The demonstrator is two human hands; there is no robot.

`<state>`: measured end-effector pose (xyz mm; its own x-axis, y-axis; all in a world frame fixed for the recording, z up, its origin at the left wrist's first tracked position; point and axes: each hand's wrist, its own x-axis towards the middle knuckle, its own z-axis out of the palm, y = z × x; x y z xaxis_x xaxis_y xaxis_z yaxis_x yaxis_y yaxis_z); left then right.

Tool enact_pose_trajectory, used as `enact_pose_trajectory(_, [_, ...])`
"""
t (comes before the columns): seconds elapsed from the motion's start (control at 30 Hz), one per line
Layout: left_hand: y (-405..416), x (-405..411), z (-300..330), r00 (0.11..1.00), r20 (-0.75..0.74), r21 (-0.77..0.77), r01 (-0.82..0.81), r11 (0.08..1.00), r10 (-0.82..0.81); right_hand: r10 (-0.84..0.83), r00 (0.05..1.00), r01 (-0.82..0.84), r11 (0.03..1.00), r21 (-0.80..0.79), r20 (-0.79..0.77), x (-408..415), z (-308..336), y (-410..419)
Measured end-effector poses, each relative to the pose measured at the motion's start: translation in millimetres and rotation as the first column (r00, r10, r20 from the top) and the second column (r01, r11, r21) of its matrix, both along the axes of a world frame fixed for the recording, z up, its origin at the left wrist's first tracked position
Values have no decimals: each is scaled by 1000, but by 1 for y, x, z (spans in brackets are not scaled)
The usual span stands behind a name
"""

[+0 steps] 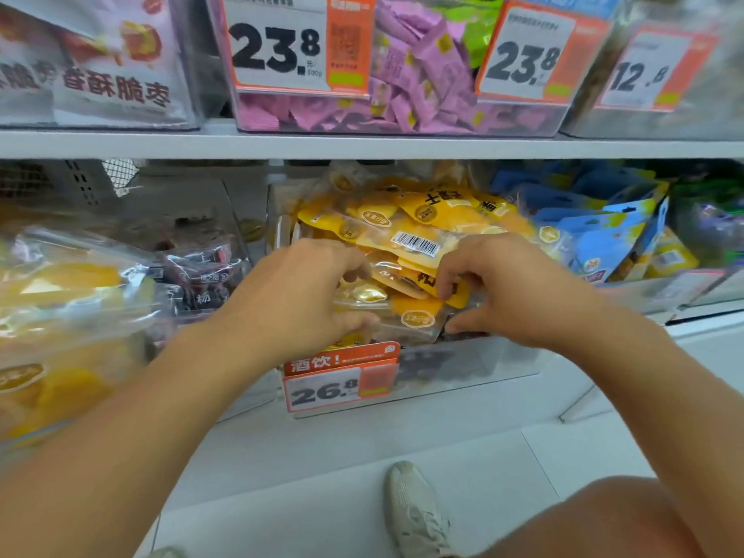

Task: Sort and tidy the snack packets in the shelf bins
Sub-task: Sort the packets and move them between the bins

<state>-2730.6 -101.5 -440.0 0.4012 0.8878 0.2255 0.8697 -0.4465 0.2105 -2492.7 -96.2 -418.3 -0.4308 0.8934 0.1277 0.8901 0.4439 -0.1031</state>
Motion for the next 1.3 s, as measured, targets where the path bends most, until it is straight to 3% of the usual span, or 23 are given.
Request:
enact_pose_trajectory(0.1, [0,5,-1,1000,7,-28,19,999,-19,65,997,-60,991,123,-32,-5,-10,9])
enact_pose_trajectory(0.23, [10,15,-3,1000,17,12,-4,1000,3,110,956,-48,973,226,-273,-17,-19,21])
enact_pose_trajectory(0.4, [18,20,-12,997,4,87,-76,993,76,122,936,-92,990,103,-331,-30,-17,27])
enact_pose_trajectory(0.57, [21,15,-17,990,103,78,-109,991,101,80,907,-38,993,109,-413,8,14,-2])
enact_pose_trajectory(0.63, [22,14,-18,987,124,75,-114,991,104,25,952,-53,995,-83,-306,16,13,-18])
enact_pose_trajectory(0.7, [22,15,-19,986,120,65,-125,990,117,-50,996,25,957,-290,-80,15,4,-23])
enact_pose_trajectory(0.73, [22,16,-18,985,124,57,-128,990,121,-88,996,86,949,-303,6,14,-1,-22])
enact_pose_trajectory(0.87, [20,15,-19,983,133,35,-133,991,127,-219,976,220,973,-76,13,19,-10,-7])
enact_pose_trajectory(1.0, [17,18,-22,983,129,60,-140,988,131,-167,986,164,982,-91,-25,20,-15,4])
enact_pose_trajectory(1.2, [16,23,-22,976,169,63,-152,986,140,-159,959,158,987,26,233,11,-25,19])
enact_pose_trajectory(1.3, [13,24,-20,970,201,55,-153,987,139,-105,966,103,994,21,237,7,-21,20])
